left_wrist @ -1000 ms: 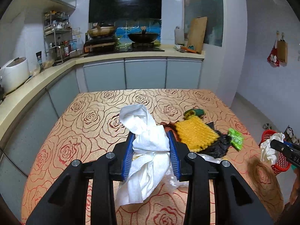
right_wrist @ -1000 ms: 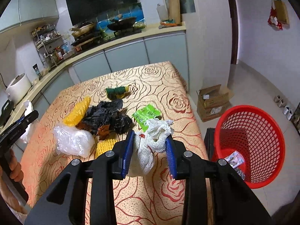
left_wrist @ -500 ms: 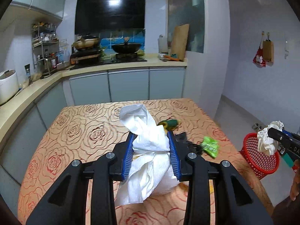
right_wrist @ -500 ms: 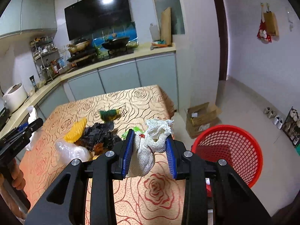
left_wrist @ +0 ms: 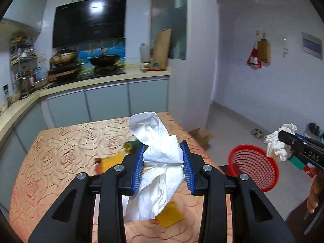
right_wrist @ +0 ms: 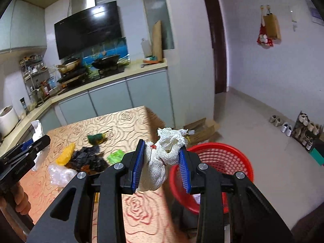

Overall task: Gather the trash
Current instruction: 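Lift the tissue and mesh glove and carry both toward the red wastebasket, then open both tools over the wastebasket to drop the tissue and glove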

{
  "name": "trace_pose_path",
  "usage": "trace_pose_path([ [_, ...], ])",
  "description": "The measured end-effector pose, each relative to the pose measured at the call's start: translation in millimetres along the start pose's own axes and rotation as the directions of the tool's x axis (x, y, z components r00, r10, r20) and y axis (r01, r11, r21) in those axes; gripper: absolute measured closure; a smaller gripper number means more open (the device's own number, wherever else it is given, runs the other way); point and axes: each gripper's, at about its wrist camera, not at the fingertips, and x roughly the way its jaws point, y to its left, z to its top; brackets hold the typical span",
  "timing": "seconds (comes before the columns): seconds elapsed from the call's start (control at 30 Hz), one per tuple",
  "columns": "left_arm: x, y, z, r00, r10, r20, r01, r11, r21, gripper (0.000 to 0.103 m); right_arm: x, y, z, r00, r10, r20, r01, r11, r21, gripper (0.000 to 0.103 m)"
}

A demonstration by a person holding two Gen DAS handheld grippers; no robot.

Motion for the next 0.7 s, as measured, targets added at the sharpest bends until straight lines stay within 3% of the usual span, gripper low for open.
trace_pose_path([
  [0.33,27,-63,8,0.988,-0.154,-0.025,0.154,0.987,0.039,0.069,1,-41,-3,0.998,-0.068,0.001,0.068,0.997,0.048,0.071],
  [0.7,69,-130,5,0.953,-0.286,-0.104,0.295,0.951,0.087,0.069,8,-79,-7,0.991,-0.131,-0.018,0.132,0.988,0.082,0.071],
])
